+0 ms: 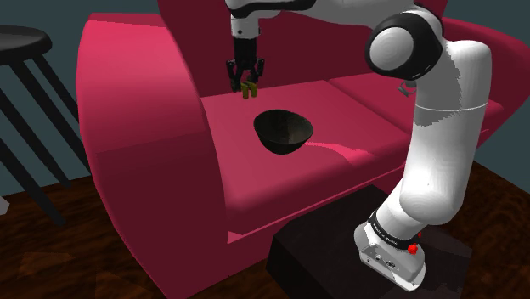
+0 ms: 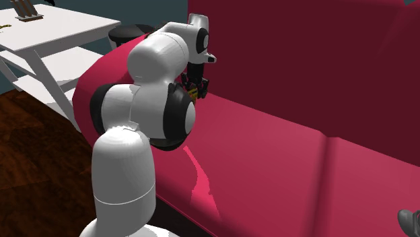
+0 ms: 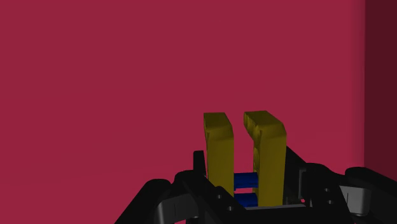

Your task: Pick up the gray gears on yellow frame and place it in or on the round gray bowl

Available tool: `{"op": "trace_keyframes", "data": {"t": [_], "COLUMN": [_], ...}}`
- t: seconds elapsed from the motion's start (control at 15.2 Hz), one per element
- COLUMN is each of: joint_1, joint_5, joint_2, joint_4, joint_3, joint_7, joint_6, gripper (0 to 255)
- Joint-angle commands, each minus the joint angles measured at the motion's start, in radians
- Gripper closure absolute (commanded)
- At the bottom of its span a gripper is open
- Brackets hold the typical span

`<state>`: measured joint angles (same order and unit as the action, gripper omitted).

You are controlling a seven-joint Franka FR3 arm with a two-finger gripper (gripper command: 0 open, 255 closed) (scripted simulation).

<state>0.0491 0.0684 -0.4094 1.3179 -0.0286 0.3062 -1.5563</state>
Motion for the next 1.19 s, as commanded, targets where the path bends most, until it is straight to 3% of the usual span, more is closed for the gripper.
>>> {"op": "trace_keyframes", "data": {"t": [0.0,0.92,0.99,1.12], "joint_1": [-0.001,-0.001,-0.001,0.004], "joint_5": [0.0,0.0,0.0,0.003], "joint_2": [-0.008,-0.083,-0.084,0.047], "joint_4": [-0.039,-0.348,-0.351,-0.151], "joint_3": [0.0,-0.002,-0.002,-0.004], "joint_7": [0.001,0.017,0.018,0.022], "joint_6": [0.031,0.264,0.266,0.197], "gripper": [255,255,255,255]}}
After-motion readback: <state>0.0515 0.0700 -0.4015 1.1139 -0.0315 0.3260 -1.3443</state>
